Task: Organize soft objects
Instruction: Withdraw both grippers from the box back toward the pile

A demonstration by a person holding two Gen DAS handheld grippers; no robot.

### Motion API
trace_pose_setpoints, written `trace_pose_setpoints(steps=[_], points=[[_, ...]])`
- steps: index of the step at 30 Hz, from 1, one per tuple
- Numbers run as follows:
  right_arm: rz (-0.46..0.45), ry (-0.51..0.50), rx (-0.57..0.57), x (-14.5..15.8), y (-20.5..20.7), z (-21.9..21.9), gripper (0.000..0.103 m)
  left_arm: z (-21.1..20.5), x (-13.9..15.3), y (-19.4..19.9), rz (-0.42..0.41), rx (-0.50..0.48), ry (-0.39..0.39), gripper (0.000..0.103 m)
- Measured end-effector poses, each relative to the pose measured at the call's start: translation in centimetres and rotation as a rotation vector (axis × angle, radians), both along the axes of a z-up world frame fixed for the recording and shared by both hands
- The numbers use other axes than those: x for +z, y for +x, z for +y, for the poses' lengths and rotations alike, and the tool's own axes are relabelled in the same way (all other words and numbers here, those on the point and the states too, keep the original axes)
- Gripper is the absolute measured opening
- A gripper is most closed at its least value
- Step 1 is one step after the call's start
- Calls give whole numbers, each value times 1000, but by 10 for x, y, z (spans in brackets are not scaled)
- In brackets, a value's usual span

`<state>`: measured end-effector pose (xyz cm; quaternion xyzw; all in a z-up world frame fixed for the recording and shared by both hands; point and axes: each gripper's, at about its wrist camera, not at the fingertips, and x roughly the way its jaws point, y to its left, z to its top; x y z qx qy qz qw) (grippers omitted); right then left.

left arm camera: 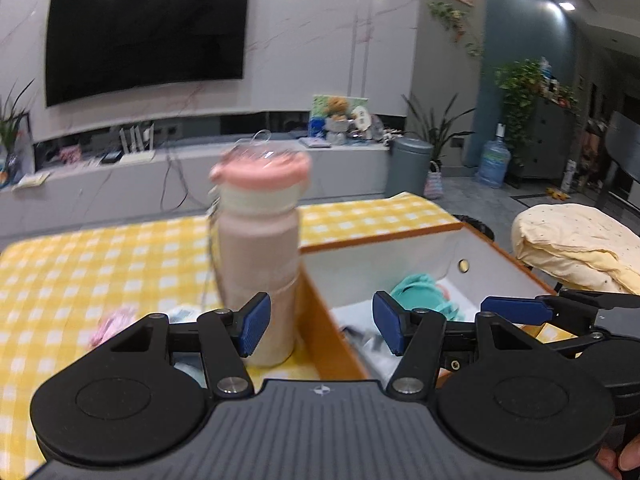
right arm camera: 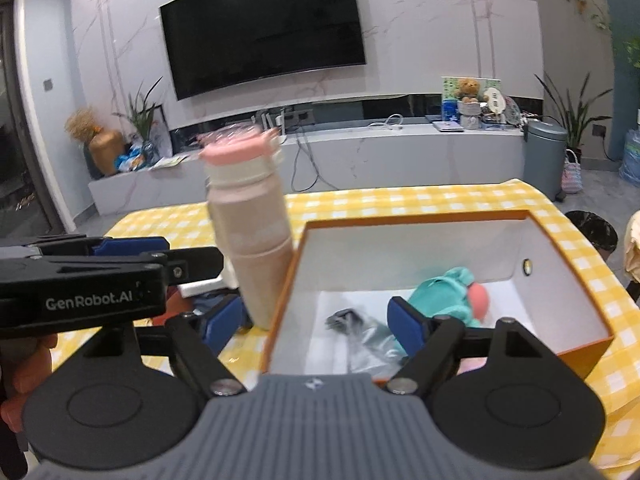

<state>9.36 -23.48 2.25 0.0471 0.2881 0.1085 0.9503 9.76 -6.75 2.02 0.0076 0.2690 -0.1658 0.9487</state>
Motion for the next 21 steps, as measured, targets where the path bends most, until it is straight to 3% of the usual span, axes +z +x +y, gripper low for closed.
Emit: trace_pose_setpoints(steps=[18,21], points=[[119,-127,138,-35,24,78,79,109,-40,-4,154,235,-50,69],[122,-170,148,-41,28,90,86,117,-47,-7,165,238,-44,69]])
